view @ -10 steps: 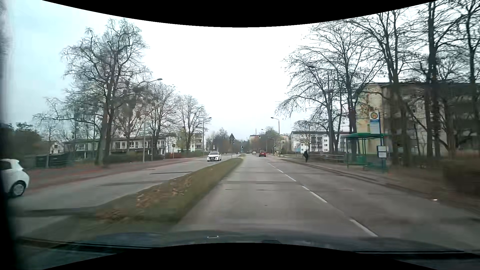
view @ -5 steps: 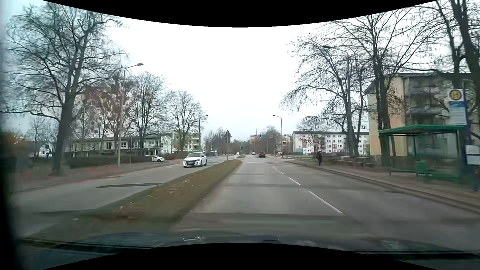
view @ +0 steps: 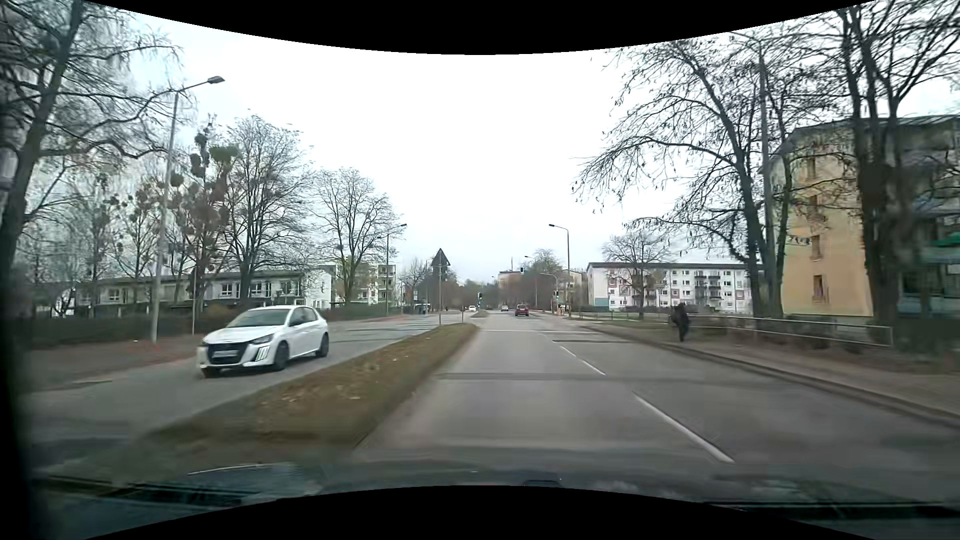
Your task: Follow the waypoints while adhering to traffic rules and regulations
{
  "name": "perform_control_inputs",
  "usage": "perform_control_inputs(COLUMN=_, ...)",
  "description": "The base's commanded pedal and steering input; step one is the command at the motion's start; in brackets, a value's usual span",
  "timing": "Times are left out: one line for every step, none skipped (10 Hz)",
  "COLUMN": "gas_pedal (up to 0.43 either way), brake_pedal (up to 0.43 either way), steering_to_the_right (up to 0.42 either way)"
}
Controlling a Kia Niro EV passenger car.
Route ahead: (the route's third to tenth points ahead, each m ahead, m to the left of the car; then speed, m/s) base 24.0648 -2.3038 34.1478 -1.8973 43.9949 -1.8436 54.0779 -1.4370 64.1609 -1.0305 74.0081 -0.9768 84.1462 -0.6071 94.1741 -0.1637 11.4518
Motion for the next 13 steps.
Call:
perform_control_inputs(gas_pedal=0.197, brake_pedal=0.000, steering_to_the_right=0.002)
perform_control_inputs(gas_pedal=0.197, brake_pedal=0.000, steering_to_the_right=0.002)
perform_control_inputs(gas_pedal=0.197, brake_pedal=0.000, steering_to_the_right=0.002)
perform_control_inputs(gas_pedal=0.189, brake_pedal=0.000, steering_to_the_right=0.002)
perform_control_inputs(gas_pedal=0.177, brake_pedal=0.000, steering_to_the_right=0.002)
perform_control_inputs(gas_pedal=0.177, brake_pedal=0.000, steering_to_the_right=0.002)
perform_control_inputs(gas_pedal=0.177, brake_pedal=0.000, steering_to_the_right=0.002)
perform_control_inputs(gas_pedal=0.169, brake_pedal=0.000, steering_to_the_right=0.002)
perform_control_inputs(gas_pedal=0.169, brake_pedal=0.000, steering_to_the_right=0.001)
perform_control_inputs(gas_pedal=0.169, brake_pedal=0.000, steering_to_the_right=-0.001)
perform_control_inputs(gas_pedal=0.169, brake_pedal=0.000, steering_to_the_right=-0.002)
perform_control_inputs(gas_pedal=0.169, brake_pedal=0.000, steering_to_the_right=-0.003)
perform_control_inputs(gas_pedal=0.169, brake_pedal=0.000, steering_to_the_right=-0.004)
